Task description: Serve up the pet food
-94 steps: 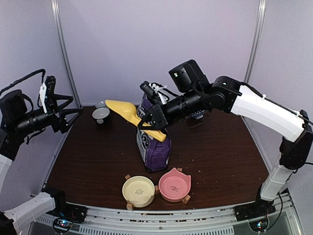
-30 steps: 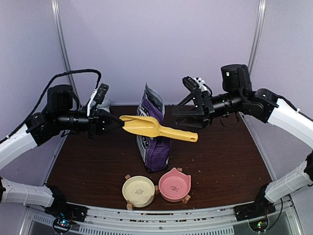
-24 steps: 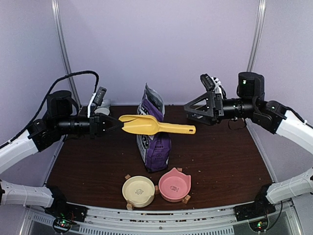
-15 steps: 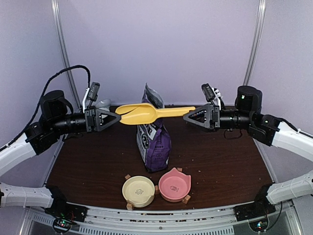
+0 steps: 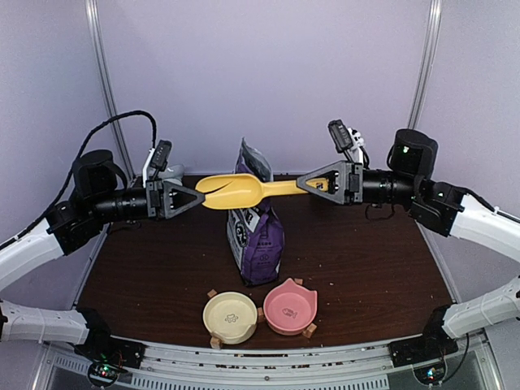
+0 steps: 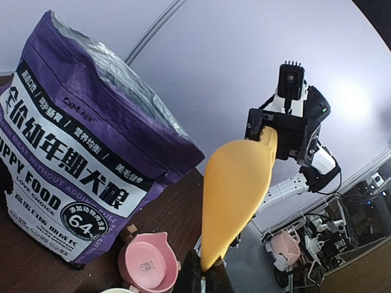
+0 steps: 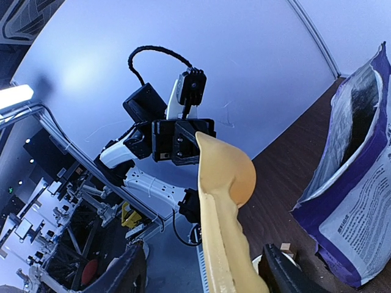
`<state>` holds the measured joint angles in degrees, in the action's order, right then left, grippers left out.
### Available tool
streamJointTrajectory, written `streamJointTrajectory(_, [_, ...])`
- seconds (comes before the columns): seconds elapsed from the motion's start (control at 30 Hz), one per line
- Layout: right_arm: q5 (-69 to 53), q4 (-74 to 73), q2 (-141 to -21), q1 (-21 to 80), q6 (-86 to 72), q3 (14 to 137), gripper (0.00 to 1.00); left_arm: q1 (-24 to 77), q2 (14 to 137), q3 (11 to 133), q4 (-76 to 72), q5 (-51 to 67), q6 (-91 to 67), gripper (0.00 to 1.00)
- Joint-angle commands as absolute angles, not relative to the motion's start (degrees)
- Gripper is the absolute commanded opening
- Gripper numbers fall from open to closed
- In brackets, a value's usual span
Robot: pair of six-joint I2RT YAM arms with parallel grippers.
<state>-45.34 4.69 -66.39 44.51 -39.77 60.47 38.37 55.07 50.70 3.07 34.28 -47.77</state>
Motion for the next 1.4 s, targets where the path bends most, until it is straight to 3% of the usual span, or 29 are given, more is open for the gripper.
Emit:
streamJointTrajectory(0.0, [-47.0, 4.33, -67.64, 45.68, -38.19, 63.05, 0.61, 38.54, 55.38, 52.56, 0.1, 35.88, -48.8, 0.0])
streamJointTrajectory(0.1, [-47.17, 4.65, -67.93, 45.7, -38.15, 63.26, 0.58, 38.5, 55.46, 52.39, -0.41, 36.86, -49.48, 0.0])
streamJointTrajectory(0.37, [-49.49, 6.14, -68.9, 45.78, -38.8, 63.49, 0.72, 38.51, 56.03, 52.47, -0.75, 39.59, -49.9, 0.0])
streamJointTrajectory(0.5, [-50.1, 4.92, -69.04, 45.97, -38.02, 64.06, 0.73, 38.5, 56.13, 52.55, -0.62, 39.37, -50.03, 0.0])
streamJointTrajectory(0.57, [-50.0, 3.78, -68.97, 46.06, -37.38, 64.39, 0.7, 38.54, 56.24, 52.64, -0.49, 39.31, -50.03, 0.0])
streamJointTrajectory(0.8, [-49.96, 1.71, -69.16, 46.15, -36.14, 64.93, 0.45, 38.5, 56.86, 52.72, -0.59, 39.35, -50.44, 0.0])
streamJointTrajectory(1.1, [-50.84, -3.28, -69.61, 46.27, -32.99, 66.54, 0.48, 38.5, 57.1, 52.91, -0.26, 38.84, -50.97, 0.0])
streamJointTrajectory(1.37, [-50.78, -5.31, -69.67, 46.32, -31.51, 66.84, 0.27, 38.5, 57.74, 52.83, -0.35, 38.77, -51.06, 0.0])
